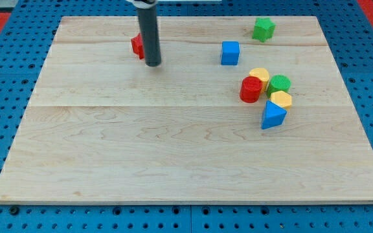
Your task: Push the heart below the cube
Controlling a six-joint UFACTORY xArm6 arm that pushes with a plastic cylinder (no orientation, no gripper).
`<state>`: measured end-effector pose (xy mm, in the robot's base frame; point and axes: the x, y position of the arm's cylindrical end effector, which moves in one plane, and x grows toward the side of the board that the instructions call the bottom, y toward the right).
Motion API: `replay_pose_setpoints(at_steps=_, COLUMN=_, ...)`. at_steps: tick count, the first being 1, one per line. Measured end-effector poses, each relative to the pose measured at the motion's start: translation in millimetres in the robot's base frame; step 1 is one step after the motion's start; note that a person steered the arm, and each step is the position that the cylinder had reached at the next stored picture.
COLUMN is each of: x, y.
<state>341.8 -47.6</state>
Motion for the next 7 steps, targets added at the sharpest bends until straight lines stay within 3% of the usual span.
replay_pose_setpoints(at_steps=3, x=7, y=238)
replay_pose_setpoints(at_steps=4, x=47, y=293)
replay_pose_setpoints(at_steps=5, x=66, y=253)
replay_pose_setpoints(at_steps=7, x=29, y=70)
